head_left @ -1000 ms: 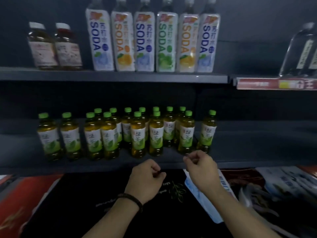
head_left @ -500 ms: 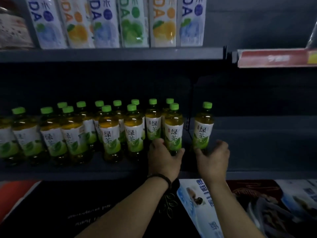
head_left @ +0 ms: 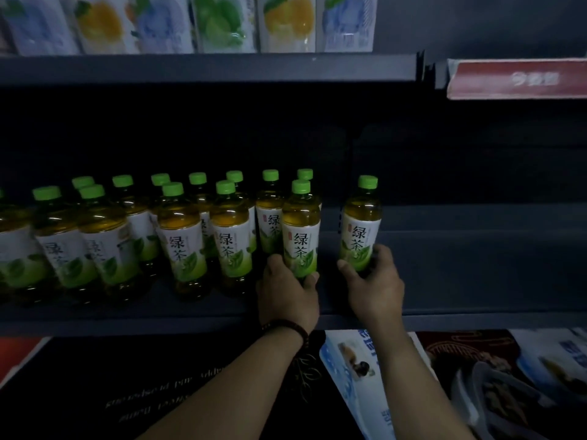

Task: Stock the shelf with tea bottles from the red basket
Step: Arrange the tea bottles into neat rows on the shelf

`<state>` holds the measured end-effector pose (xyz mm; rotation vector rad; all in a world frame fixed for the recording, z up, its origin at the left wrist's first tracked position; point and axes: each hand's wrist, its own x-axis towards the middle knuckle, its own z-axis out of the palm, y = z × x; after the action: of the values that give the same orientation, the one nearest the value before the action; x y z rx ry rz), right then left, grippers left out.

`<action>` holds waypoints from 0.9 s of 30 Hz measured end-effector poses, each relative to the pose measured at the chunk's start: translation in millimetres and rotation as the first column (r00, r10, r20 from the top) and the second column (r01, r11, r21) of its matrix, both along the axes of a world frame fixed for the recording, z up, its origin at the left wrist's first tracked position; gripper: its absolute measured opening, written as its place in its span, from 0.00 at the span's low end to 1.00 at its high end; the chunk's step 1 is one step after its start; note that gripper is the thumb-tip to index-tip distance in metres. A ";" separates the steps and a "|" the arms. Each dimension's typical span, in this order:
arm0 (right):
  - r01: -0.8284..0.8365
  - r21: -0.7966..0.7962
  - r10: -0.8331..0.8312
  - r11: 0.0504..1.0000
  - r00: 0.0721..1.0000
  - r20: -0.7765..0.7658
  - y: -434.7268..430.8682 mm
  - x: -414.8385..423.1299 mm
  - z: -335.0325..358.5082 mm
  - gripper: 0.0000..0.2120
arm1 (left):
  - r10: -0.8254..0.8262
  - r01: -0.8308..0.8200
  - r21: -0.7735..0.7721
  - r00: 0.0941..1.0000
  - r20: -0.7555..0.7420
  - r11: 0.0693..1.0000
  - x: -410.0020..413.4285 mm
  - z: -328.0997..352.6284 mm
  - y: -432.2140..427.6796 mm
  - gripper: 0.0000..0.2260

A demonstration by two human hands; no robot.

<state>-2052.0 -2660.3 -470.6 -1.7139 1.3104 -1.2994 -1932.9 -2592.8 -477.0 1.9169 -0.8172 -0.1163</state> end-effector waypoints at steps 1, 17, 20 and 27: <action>-0.033 -0.013 0.033 0.999 0.999 -0.015 4.3 1.6 0.4 0.23 | 0.011 -0.011 -0.004 1.000 -0.003 1.000 3.0 0.4 3.0 0.21; -0.090 -0.048 0.090 0.995 0.996 -0.010 46.4 53.5 -0.9 0.25 | 0.048 -0.045 -0.073 0.998 0.046 0.996 33.6 11.9 34.0 0.18; -0.090 -0.031 0.090 0.995 0.996 -0.014 48.0 54.2 0.6 0.25 | 0.040 -0.033 -0.099 0.997 0.065 0.995 35.4 11.3 34.3 0.15; -0.143 -0.012 0.142 0.990 0.989 -0.034 45.7 52.0 3.8 0.22 | -0.001 0.008 -0.099 0.998 0.068 0.995 47.9 6.1 31.9 0.12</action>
<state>-2000.1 -2614.5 -466.9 -1.8102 1.1761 -1.2061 -1885.1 -2560.9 -471.0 1.8334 -0.8574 -0.0125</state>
